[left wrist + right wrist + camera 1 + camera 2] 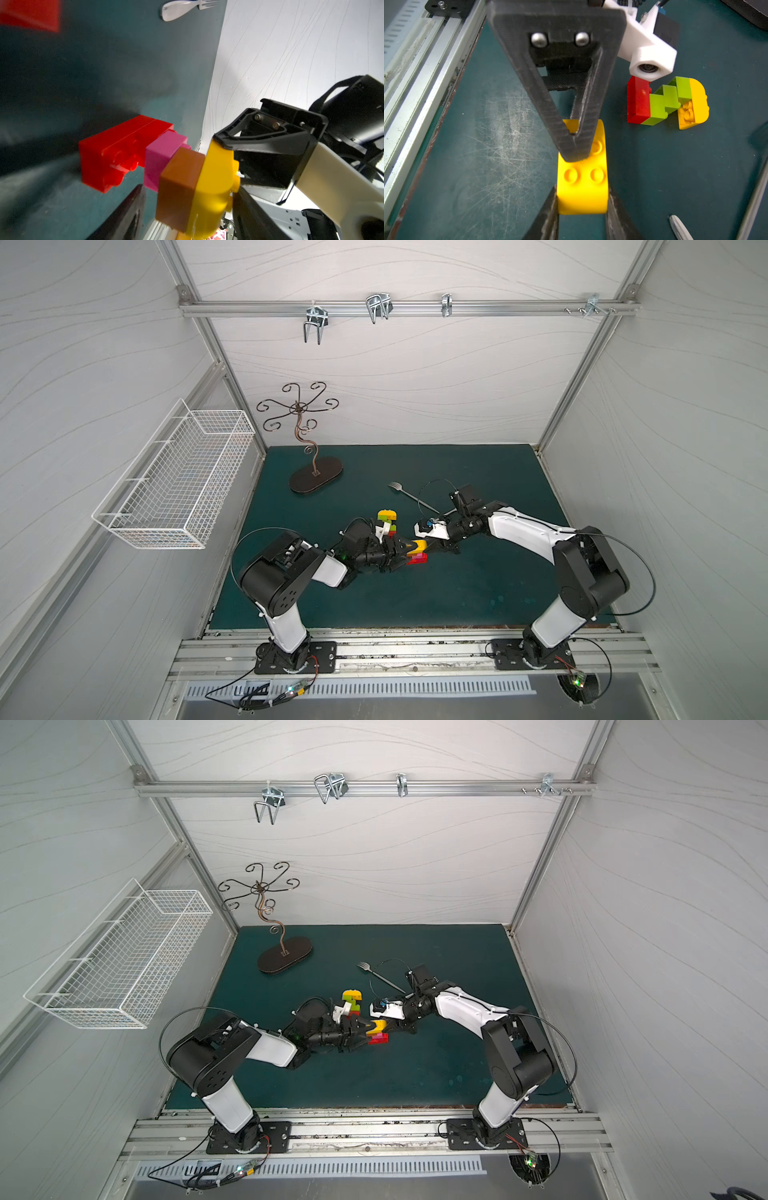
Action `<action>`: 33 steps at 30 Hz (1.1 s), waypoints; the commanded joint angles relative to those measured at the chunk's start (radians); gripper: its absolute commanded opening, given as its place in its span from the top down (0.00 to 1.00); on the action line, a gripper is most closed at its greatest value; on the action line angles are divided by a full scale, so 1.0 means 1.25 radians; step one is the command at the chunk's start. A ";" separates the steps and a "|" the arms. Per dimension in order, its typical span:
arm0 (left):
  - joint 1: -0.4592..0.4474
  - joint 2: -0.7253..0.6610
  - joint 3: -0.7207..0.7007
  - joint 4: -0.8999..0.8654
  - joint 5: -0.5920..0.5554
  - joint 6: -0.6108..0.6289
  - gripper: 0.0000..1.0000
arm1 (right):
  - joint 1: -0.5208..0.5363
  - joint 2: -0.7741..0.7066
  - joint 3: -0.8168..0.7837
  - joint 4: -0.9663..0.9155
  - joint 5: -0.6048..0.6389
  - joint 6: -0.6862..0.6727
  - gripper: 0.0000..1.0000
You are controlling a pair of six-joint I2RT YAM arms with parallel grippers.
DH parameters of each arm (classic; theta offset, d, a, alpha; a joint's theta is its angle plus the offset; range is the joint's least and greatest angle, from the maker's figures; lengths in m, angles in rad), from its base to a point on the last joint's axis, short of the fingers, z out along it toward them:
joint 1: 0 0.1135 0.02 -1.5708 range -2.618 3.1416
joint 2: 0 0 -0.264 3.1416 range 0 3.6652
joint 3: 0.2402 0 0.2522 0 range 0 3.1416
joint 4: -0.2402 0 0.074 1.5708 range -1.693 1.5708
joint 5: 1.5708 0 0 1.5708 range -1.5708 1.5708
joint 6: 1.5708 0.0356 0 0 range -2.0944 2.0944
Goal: Assemble the letter s with lego
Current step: Assemble the lego brick with the lego brick.
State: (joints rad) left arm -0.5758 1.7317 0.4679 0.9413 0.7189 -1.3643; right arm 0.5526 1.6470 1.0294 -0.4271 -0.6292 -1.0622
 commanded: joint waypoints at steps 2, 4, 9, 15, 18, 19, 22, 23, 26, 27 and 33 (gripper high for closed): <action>0.000 0.001 0.019 -0.003 0.008 -0.002 0.26 | 0.002 0.008 0.010 -0.029 0.005 0.012 0.71; -0.001 -0.007 0.022 -0.014 0.009 0.003 0.25 | 0.000 0.003 0.008 -0.026 -0.001 0.014 0.66; -0.001 -0.024 0.028 -0.041 0.008 0.014 0.22 | -0.007 -0.013 0.002 -0.019 -0.015 0.022 0.56; -0.001 -0.034 0.027 -0.052 0.004 0.014 0.17 | -0.019 -0.035 -0.009 0.006 -0.039 0.042 0.40; -0.001 -0.044 0.031 -0.062 0.004 0.015 0.15 | -0.031 -0.050 -0.018 0.022 -0.054 0.058 0.33; -0.001 -0.049 0.033 -0.067 0.005 0.015 0.15 | -0.036 -0.057 -0.023 0.029 -0.058 0.067 0.31; -0.001 -0.082 0.044 -0.107 0.008 0.025 0.13 | -0.065 -0.103 -0.047 0.067 -0.087 0.109 0.27; -0.001 -0.096 0.053 -0.136 0.007 0.039 0.12 | -0.074 -0.125 -0.060 0.085 -0.089 0.127 0.26; 0.000 -0.148 0.078 -0.229 0.004 0.078 0.10 | -0.094 -0.196 -0.096 0.135 -0.093 0.186 0.22; 0.002 -0.163 0.086 -0.253 0.003 0.088 0.09 | -0.100 -0.220 -0.107 0.149 -0.093 0.204 0.21; 0.015 -0.259 0.102 -0.358 0.018 0.115 0.08 | -0.113 -0.373 -0.178 0.213 -0.054 0.351 0.01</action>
State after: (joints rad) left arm -0.5686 1.4582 0.5674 0.5694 0.7200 -1.2522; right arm 0.4179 1.2434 0.8352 -0.2173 -0.7055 -0.7647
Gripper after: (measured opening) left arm 0.916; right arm 0.989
